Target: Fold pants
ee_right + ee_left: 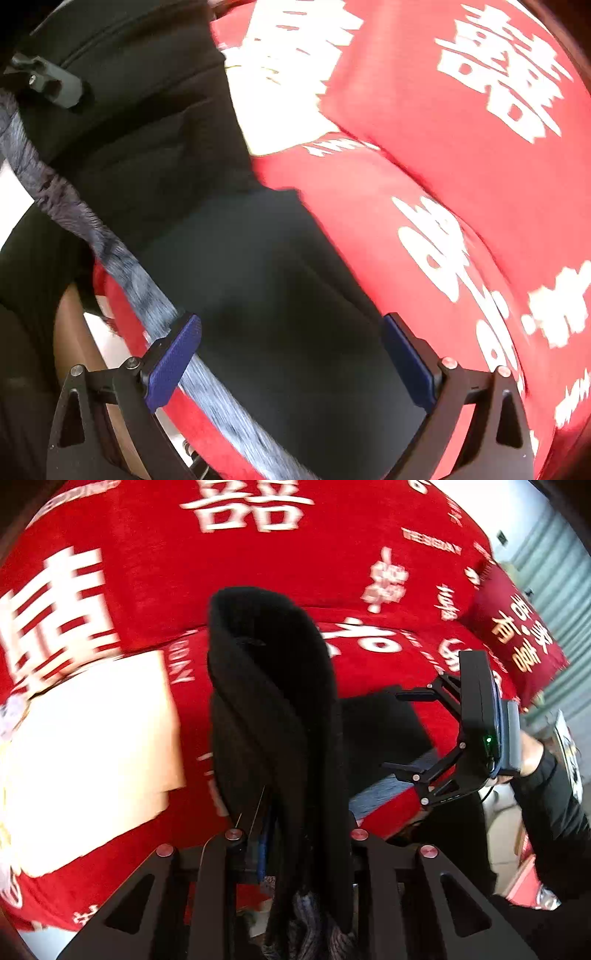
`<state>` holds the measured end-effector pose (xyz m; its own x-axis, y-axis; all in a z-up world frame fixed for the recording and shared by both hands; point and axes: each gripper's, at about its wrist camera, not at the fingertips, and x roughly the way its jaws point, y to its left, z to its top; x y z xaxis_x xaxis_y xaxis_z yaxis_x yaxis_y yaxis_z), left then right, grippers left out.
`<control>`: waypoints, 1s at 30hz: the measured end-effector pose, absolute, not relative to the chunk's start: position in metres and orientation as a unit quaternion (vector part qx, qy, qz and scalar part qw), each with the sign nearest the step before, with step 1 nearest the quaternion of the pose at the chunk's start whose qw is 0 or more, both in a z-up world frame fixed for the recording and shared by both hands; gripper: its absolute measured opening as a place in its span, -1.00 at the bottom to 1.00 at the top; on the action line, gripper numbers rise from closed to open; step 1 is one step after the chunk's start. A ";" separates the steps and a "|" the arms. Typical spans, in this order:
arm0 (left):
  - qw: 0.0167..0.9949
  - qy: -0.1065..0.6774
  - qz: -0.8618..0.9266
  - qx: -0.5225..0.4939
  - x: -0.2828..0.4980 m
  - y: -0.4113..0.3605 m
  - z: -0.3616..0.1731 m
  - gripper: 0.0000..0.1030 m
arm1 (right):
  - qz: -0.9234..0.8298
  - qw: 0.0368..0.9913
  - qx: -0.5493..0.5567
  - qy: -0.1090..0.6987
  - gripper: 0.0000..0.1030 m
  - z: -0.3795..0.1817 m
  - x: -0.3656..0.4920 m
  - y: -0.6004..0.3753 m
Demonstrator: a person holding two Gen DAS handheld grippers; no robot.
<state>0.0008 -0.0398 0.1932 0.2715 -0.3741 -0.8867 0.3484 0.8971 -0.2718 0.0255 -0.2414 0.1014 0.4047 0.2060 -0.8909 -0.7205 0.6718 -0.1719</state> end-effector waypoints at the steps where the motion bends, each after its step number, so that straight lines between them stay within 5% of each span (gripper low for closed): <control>1: 0.793 0.562 -0.233 -0.006 0.004 -0.055 0.193 -0.55 | 0.279 0.796 -0.272 0.462 0.92 0.103 0.025 -0.254; 23: 0.695 0.668 -0.242 0.109 0.082 -0.321 0.085 -0.55 | 0.147 0.846 -0.074 0.507 0.91 0.067 -0.031 -0.408; 26: 0.700 0.666 -0.241 0.098 0.082 -0.323 0.078 -0.36 | 0.137 0.848 -0.059 0.508 0.91 0.065 -0.035 -0.415; 28: 0.700 0.661 -0.257 0.089 0.078 -0.323 0.087 0.03 | 0.133 0.851 -0.050 0.506 0.91 0.066 -0.039 -0.420; 30: 0.703 0.655 -0.267 0.074 0.074 -0.321 0.104 0.06 | 0.127 0.853 -0.044 0.505 0.91 0.069 -0.043 -0.424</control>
<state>0.0741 -0.3206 0.1036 -0.0001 -0.2786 -0.9604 0.4728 0.8463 -0.2456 -0.0429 -0.4240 0.0695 0.4578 0.1725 -0.8722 -0.2612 0.9638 0.0535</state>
